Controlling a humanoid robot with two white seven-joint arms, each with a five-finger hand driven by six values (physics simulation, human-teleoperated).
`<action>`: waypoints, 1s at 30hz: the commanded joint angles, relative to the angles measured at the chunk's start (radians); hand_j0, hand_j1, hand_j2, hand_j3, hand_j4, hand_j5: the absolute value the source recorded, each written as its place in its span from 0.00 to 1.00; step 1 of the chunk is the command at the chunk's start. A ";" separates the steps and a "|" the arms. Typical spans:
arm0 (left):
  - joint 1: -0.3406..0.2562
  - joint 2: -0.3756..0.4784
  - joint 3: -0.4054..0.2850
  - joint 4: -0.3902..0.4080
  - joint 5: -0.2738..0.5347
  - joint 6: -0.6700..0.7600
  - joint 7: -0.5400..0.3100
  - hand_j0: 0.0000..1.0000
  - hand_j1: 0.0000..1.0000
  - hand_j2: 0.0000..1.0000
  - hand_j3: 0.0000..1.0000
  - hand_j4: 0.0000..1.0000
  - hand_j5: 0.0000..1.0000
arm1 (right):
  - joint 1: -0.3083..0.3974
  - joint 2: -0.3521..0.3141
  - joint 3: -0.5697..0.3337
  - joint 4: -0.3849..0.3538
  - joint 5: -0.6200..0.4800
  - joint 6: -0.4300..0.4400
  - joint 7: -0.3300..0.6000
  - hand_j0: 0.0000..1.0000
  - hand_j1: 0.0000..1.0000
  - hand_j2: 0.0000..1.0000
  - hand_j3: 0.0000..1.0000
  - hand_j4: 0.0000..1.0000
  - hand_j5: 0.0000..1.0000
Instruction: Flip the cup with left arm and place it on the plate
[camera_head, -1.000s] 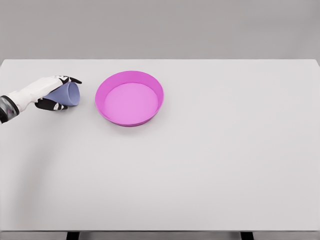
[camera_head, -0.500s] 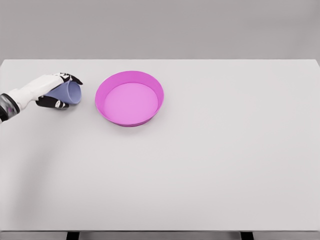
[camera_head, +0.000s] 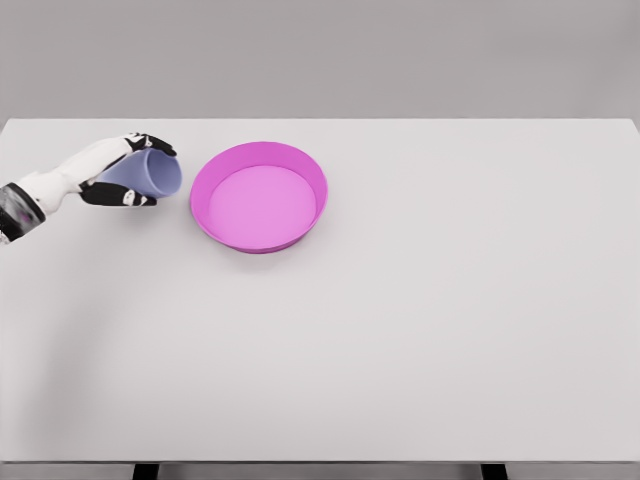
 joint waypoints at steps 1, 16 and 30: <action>0.000 -0.018 0.001 -0.003 0.036 0.002 -0.016 0.69 0.69 0.69 0.69 0.69 0.69 | 0.000 0.000 0.001 0.000 0.000 0.000 0.000 1.00 1.00 1.00 1.00 1.00 1.00; -0.034 -0.016 -0.065 -0.064 0.259 0.002 -0.073 0.69 0.69 0.69 0.69 0.69 0.69 | 0.000 0.000 -0.001 0.000 0.000 0.000 0.000 1.00 1.00 1.00 1.00 1.00 1.00; -0.032 -0.033 -0.159 -0.132 0.392 0.002 -0.071 0.69 0.69 0.69 0.69 0.69 0.69 | 0.000 0.000 -0.001 0.000 0.000 0.000 0.000 1.00 1.00 1.00 1.00 1.00 1.00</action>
